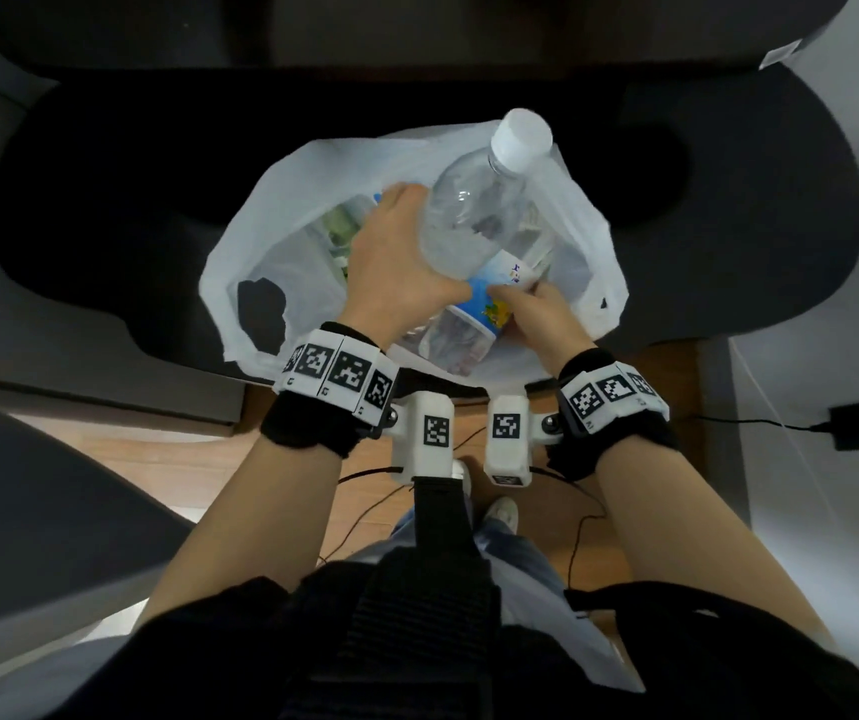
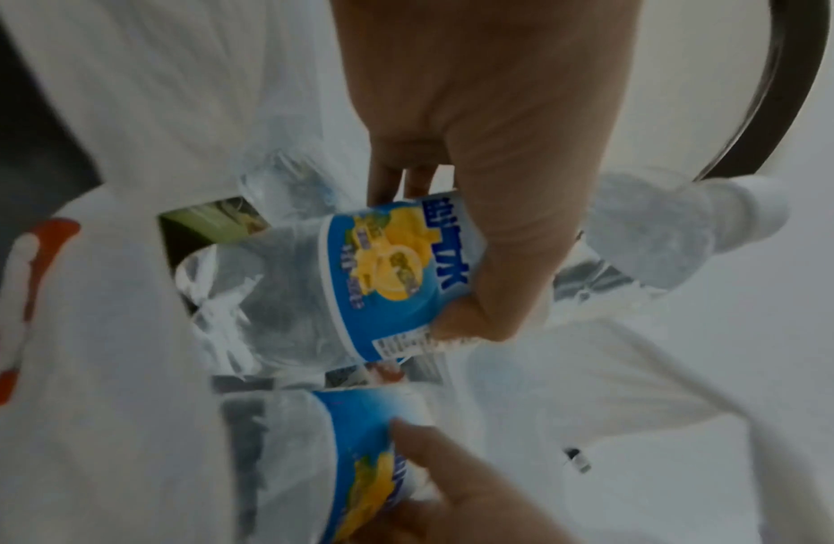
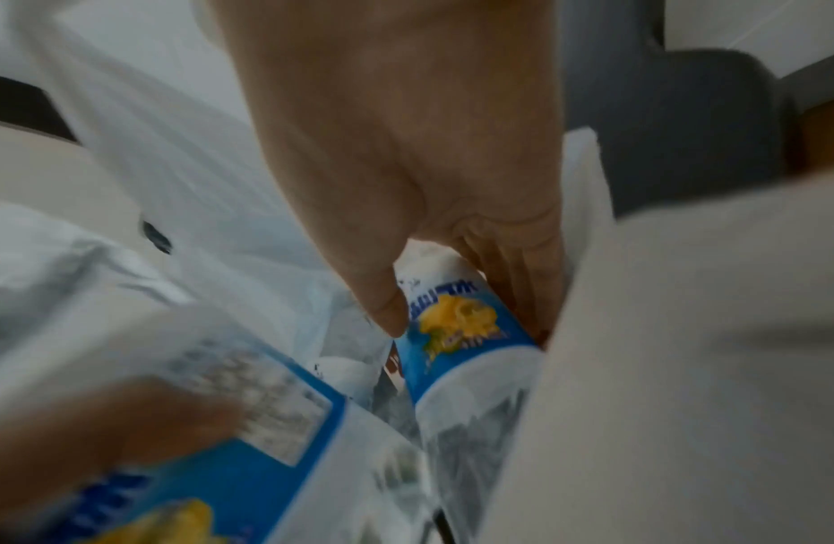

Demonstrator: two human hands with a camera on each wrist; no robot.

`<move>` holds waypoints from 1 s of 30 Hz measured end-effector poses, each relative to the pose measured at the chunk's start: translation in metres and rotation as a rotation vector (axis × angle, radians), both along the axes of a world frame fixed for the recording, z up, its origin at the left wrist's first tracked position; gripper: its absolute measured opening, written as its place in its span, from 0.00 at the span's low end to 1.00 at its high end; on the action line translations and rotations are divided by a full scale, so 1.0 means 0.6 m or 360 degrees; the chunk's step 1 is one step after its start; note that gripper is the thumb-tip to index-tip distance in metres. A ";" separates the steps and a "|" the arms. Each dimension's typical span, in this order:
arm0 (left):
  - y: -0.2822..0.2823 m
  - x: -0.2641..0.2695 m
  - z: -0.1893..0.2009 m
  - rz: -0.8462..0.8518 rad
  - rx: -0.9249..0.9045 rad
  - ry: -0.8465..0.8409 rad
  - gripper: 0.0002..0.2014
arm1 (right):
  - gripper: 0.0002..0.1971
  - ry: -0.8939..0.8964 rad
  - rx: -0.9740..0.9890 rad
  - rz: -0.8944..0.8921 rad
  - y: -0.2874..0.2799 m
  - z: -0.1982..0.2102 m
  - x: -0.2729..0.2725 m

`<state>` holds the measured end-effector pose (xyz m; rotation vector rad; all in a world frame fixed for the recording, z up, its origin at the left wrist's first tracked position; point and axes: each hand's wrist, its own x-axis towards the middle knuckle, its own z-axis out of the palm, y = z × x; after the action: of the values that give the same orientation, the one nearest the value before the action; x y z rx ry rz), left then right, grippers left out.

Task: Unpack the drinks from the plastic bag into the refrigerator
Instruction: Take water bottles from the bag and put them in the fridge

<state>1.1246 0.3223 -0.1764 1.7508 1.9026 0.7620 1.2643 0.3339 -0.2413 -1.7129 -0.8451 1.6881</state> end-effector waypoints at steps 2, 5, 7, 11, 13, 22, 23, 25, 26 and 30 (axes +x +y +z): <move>-0.009 -0.009 0.018 0.0028 0.0134 -0.0193 0.33 | 0.25 -0.0040 0.0020 -0.0010 -0.002 -0.015 -0.013; -0.012 -0.026 0.039 0.0141 0.0245 -0.0340 0.33 | 0.25 -0.0071 0.0050 -0.0032 0.004 -0.039 -0.025; -0.013 -0.037 0.047 0.0223 0.0301 -0.0411 0.34 | 0.17 -0.0167 0.0035 -0.0034 0.002 -0.012 -0.032; -0.013 -0.054 0.050 0.0265 0.0354 -0.0496 0.31 | 0.15 -0.0337 0.0093 -0.0009 0.003 -0.007 -0.034; -0.011 -0.059 0.052 0.0277 0.0348 -0.0524 0.31 | 0.28 -0.0417 0.0135 0.0037 0.000 0.001 -0.035; -0.015 -0.058 0.066 0.0245 0.0414 -0.0526 0.30 | 0.29 -0.0394 0.0510 0.0269 -0.022 0.089 -0.033; -0.020 -0.057 0.070 0.0241 0.0459 -0.0516 0.31 | 0.28 -0.0382 0.0605 0.0194 -0.027 0.100 -0.033; -0.034 -0.059 0.078 0.0217 0.0533 -0.0537 0.31 | 0.33 -0.0364 0.0758 0.0137 -0.038 0.119 -0.032; -0.044 -0.060 0.083 0.0205 0.0557 -0.0555 0.30 | 0.35 -0.0355 0.0813 0.0155 -0.045 0.128 -0.029; -0.088 -0.060 0.100 0.0233 0.0682 -0.0631 0.31 | 0.34 -0.0210 0.1073 0.0187 -0.076 0.157 -0.028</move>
<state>1.0888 0.2694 -0.1164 1.5388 1.6890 1.5392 1.2474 0.2885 -0.1469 -1.3234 -1.4052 1.1628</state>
